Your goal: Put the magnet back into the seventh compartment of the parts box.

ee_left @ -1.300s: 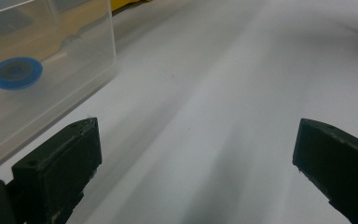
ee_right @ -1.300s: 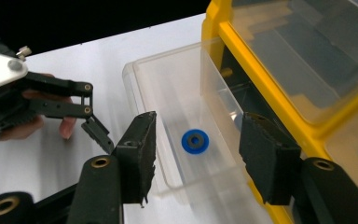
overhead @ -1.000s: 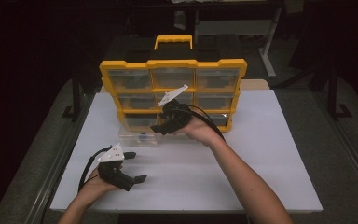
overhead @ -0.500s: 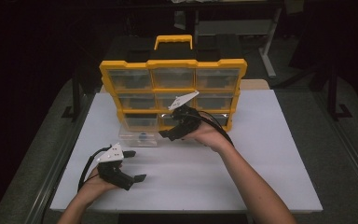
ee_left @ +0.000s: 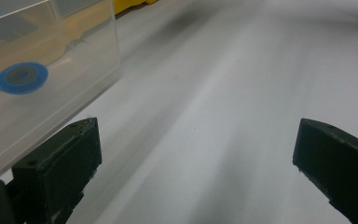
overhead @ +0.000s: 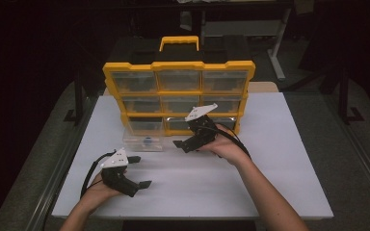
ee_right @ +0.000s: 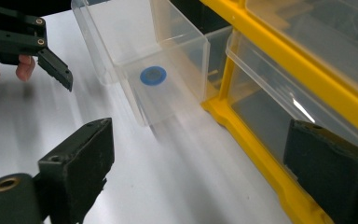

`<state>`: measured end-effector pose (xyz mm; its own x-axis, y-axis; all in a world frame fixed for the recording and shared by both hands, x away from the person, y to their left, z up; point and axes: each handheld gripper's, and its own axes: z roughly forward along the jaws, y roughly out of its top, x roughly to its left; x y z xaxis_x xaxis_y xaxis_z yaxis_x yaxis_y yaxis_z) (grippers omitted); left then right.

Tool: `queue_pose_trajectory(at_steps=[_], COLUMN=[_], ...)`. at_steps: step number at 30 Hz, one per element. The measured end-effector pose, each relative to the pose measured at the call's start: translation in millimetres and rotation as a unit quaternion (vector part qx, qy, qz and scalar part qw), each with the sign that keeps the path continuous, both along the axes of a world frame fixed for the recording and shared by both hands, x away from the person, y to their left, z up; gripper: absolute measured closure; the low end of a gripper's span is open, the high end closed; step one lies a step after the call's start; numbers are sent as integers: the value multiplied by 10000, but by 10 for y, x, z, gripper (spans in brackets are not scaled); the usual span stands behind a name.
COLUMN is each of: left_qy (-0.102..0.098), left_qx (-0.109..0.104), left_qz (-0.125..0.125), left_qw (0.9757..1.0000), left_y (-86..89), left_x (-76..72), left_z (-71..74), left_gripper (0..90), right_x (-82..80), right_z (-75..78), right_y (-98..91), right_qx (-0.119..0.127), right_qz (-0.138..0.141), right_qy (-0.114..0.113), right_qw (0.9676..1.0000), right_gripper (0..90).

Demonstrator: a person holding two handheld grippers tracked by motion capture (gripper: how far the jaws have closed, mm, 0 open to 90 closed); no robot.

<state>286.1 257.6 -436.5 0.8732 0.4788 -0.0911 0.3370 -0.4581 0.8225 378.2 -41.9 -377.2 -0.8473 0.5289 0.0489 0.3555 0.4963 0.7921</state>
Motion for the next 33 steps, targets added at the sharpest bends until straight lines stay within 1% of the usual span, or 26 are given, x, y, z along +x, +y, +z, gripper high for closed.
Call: queue_pose_trajectory(at_steps=[2,3,4,7,12,13,17,19,26,31,32,33], left_qy=[3,6,9,7,-21,3,39,42,-11,3,0,9], left_qx=[14,4,-28,-18,-4,27,-10,39,47,30,29,19], left_qz=[-2,5,22,31,23,27,62,52,45,51,53,58], left_qw=[10000,10000,10000,10000,10000,10000,10000,10000,10000,10000,10000,10000], left_y=[1,1,-1,2,4,9,10,13,29,24,25,24], left_x=[0,-2,-5,-8,-3,-5,-10,-7,-2,-13,-13,-13], left_z=[0,-1,-4,-5,-7,-3,-1,0,-5,-10,-10,-10], left_gripper=[3,3,3,3,3,3,3,3,3,3,3,3], right_x=[-25,-32,-45,-78,-137,-150,-208,-247,-346,-401,-418,-426], right_z=[-22,-37,-51,-87,-124,-127,-162,-187,-271,-327,-335,-347], right_y=[-44,-65,-84,-139,-215,-230,-291,-316,-451,-552,-568,-588], right_qx=[17,14,1,21,10,25,35,119,157,152,139,126], right_qz=[-21,-10,-32,-76,-114,-127,-157,-160,-203,-280,-310,-301], right_qy=[9,-59,-47,-68,-87,-75,-69,-30,-127,-183,-144,-187], right_qw=[10000,10000,10000,9999,9999,9999,9998,9998,9996,9993,9993,9993], right_gripper=[40,29,19,6,6,6,6,5,5,6,5,5])
